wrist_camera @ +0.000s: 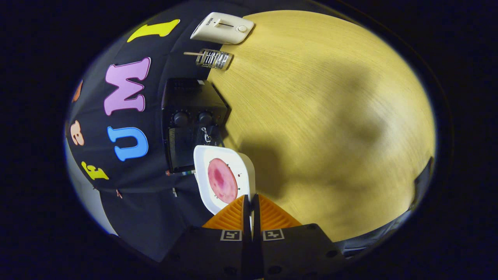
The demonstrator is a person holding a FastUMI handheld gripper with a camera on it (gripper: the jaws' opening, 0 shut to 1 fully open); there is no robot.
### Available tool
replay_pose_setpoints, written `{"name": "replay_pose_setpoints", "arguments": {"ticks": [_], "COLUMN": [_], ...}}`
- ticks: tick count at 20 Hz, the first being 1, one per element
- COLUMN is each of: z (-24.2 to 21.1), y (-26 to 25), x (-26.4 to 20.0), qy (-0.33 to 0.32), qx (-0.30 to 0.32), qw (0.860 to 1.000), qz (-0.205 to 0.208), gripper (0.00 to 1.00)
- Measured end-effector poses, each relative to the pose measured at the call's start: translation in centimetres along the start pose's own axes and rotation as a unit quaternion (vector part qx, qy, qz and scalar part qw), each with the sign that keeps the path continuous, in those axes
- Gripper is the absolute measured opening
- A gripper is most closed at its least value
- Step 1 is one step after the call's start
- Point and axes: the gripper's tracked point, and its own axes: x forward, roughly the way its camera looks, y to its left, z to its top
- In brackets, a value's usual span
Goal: Open the toaster oven, put the food inside, and close the toaster oven door.
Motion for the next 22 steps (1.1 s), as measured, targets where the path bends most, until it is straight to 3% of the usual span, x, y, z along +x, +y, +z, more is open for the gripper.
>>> {"name": "replay_pose_setpoints", "arguments": {"ticks": [4, 11, 16, 22], "z": [-3.1, -5.9, -5.7, -2.4], "y": [3.8, 11.2, 13.6, 14.5], "x": [2.9, 10.9, 15.8, 19.4], "qy": [-0.059, -0.110, -0.129, -0.171], "qx": [0.068, 0.123, 0.164, 0.220], "qw": [0.996, 0.986, 0.978, 0.960], "qz": [0.013, 0.014, -0.009, -0.024], "gripper": [0.05, 0.05, 0.05, 0.05]}}
